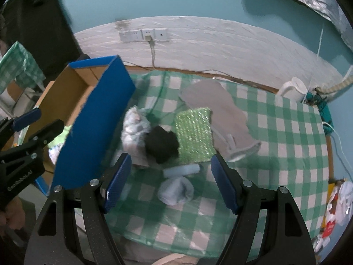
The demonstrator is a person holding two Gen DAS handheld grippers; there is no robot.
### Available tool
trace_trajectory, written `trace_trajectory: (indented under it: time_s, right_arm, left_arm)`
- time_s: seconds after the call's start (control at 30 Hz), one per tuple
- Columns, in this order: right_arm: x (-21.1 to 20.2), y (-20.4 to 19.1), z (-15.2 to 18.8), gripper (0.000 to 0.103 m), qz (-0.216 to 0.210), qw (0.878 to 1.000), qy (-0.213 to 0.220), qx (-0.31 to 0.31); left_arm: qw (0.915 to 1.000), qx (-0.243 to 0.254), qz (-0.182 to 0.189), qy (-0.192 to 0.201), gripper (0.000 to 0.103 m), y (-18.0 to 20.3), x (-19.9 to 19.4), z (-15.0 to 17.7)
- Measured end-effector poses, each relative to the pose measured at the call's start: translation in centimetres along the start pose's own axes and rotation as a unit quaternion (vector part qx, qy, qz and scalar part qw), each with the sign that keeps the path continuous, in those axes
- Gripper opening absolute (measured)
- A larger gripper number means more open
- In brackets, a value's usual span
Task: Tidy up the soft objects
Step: 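Withdraw both tools from the box back toward the table, then lower the right tool onto the grey sock and grasp it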
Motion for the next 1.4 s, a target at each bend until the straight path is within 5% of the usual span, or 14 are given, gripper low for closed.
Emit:
trace_trajectory:
  time_s: [0.73, 1.4]
  right_arm:
    - [2.0, 5.3, 2.9, 0.075, 0.001, 0.998, -0.023, 0.050]
    - [4.7, 5.3, 4.6, 0.075, 0.003, 0.997, -0.059, 0.055]
  left_arm:
    - [0.9976, 0.063, 0.017, -0.023, 0.064, 7.3, 3.7, 0.6]
    - [0.9939, 0.085, -0.007, -0.070, 0.067, 7.4, 7.8, 3.6]
Point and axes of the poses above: each gripper's, at about its wrist camera, not at the fingertips, and x roughly the way its jaws point, y to its right, z to its underside, the point moved 10 cm from there along x, roughly the way its jaws point, and after that the axes turned 4 degrees about z, right-handed, at the moved point
